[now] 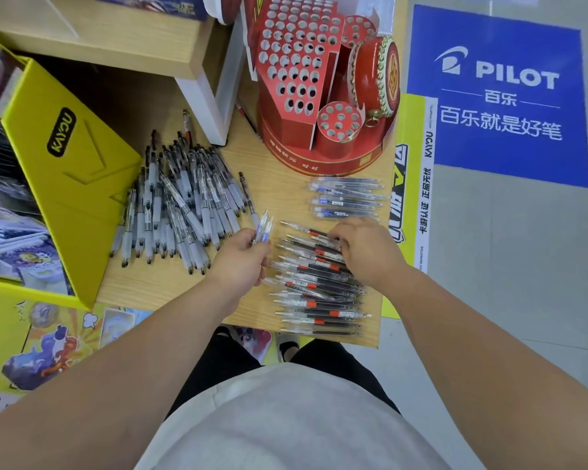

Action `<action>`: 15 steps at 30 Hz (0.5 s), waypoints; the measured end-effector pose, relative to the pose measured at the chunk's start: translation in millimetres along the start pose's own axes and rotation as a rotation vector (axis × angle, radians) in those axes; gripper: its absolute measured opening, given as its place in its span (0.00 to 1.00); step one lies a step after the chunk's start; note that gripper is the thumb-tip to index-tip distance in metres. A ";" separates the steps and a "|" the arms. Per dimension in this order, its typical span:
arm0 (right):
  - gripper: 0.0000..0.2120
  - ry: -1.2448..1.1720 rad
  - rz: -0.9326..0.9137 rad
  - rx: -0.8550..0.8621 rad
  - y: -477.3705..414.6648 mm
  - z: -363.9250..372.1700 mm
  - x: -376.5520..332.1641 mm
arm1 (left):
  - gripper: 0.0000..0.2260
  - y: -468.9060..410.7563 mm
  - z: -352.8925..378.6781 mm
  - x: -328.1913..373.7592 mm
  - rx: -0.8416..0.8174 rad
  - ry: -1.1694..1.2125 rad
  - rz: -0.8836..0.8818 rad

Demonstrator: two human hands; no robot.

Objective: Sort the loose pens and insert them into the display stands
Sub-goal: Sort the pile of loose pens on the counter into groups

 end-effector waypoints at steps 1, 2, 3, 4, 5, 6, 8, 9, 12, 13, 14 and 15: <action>0.16 0.003 -0.003 -0.008 -0.4 -0.3 0.3 | 0.19 0.1 0.3 0.5 0.000 -0.004 0.001; 0.16 -0.004 0.000 -0.015 -0.8 -0.8 0.4 | 0.18 0.7 1.0 1.3 -0.002 -0.006 0.002; 0.17 -0.014 0.004 -0.021 -1.7 -0.8 0.6 | 0.17 1.3 1.4 1.9 -0.004 -0.007 0.001; 0.17 -0.015 0.006 -0.028 -3.0 -0.7 0.3 | 0.17 2.4 2.1 3.3 -0.006 -0.006 0.001; 0.18 -0.001 0.001 -0.036 -4.3 0.0 -0.7 | 0.16 3.0 2.3 4.1 -0.009 -0.006 0.002; 0.18 0.021 -0.010 -0.043 -5.5 1.1 -2.0 | 0.15 3.6 2.5 4.8 -0.011 -0.007 0.003; 0.19 0.042 -0.031 -0.054 -7.1 3.8 -3.8 | 0.14 4.1 2.1 6.0 -0.011 -0.014 0.003; 0.19 0.038 -0.034 -0.059 -7.5 4.6 -3.9 | 0.16 3.8 1.7 5.9 -0.010 -0.019 0.002; 0.20 0.032 -0.034 -0.064 -7.5 4.4 -1.7 | 0.18 3.9 1.1 5.7 -0.008 -0.028 -0.001; 0.20 0.038 -0.033 -0.069 -7.2 3.8 -1.0 | 0.18 4.1 1.0 5.5 -0.007 -0.028 -0.006; 0.21 0.047 -0.035 -0.074 -7.4 3.4 -0.3 | 0.17 4.7 1.2 5.6 -0.009 -0.025 -0.011; 0.22 0.058 -0.033 -0.080 -7.5 2.6 -0.2 | 0.14 5.0 1.3 5.5 -0.011 -0.023 -0.015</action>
Point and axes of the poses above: each hand's wrist, its own y-axis away from the middle knuckle, its own z-axis out of the palm, x = y × z, the point moved 5 cm from there along -y, towards the middle knuckle, and after that the axes turned 10 degrees about z, right-handed, at the moved point
